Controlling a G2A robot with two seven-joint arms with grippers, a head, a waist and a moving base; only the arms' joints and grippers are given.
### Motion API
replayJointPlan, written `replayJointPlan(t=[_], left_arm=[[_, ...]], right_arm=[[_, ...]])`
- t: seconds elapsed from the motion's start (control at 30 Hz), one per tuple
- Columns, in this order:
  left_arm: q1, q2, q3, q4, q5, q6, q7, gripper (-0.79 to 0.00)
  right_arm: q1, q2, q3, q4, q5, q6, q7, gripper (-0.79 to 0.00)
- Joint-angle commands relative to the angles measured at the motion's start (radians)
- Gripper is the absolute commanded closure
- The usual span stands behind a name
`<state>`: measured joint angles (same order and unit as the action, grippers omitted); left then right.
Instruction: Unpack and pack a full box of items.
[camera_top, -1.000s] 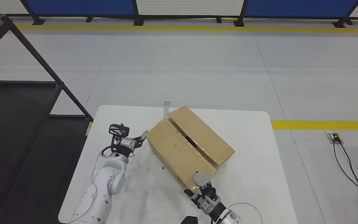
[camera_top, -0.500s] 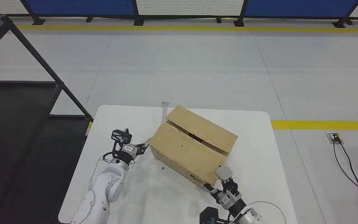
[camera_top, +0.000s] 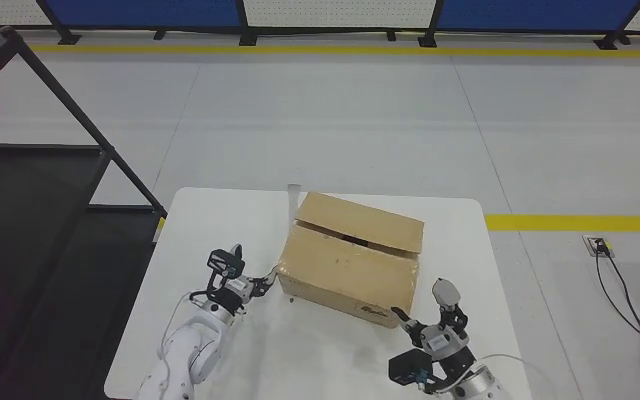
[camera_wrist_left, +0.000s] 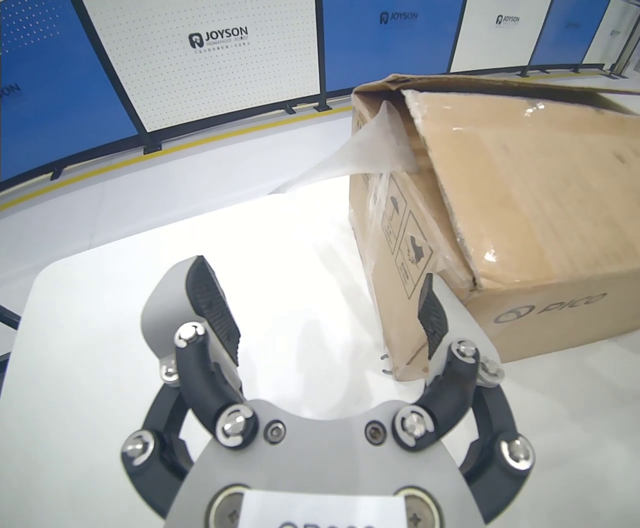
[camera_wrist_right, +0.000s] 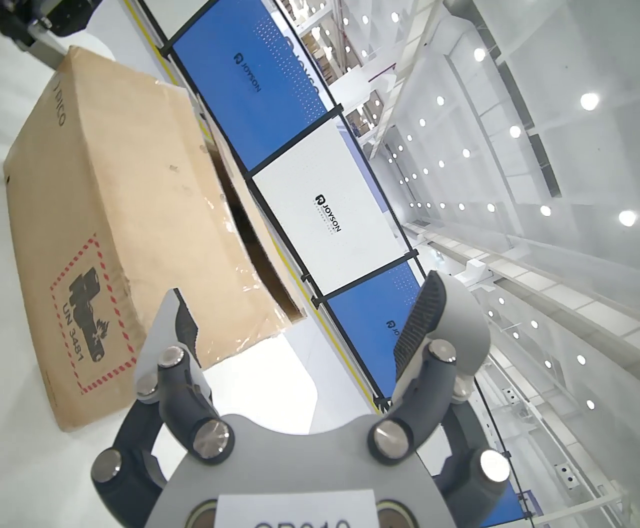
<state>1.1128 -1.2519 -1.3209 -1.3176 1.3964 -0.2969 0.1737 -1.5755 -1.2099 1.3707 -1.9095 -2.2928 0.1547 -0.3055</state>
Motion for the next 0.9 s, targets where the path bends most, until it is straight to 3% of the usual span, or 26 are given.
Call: replayJointPlan(t=[0.0, 0.47, 0.7, 0.87], left_arm=[[0.014, 0.001, 0.003, -0.016, 0.006, 0.002, 0.001, -0.785], [0.074, 0.003, 0.032, -0.083, 0.04, -0.023, 0.01, -0.785], [0.07, 0.001, -0.022, -0.073, -0.038, 0.088, 0.014, -0.785], [0.032, -0.009, -0.002, -0.038, -0.048, 0.156, -0.029, -0.785]], right_arm=[[0.002, -0.001, 0.003, 0.002, 0.018, 0.01, -0.005, -0.785], [0.029, -0.006, -0.002, 0.026, 0.072, 0.0, -0.015, -0.785], [0.026, -0.007, 0.0, 0.036, 0.079, 0.008, -0.03, -0.785], [0.014, -0.007, 0.007, 0.036, 0.084, 0.016, -0.041, -0.785]])
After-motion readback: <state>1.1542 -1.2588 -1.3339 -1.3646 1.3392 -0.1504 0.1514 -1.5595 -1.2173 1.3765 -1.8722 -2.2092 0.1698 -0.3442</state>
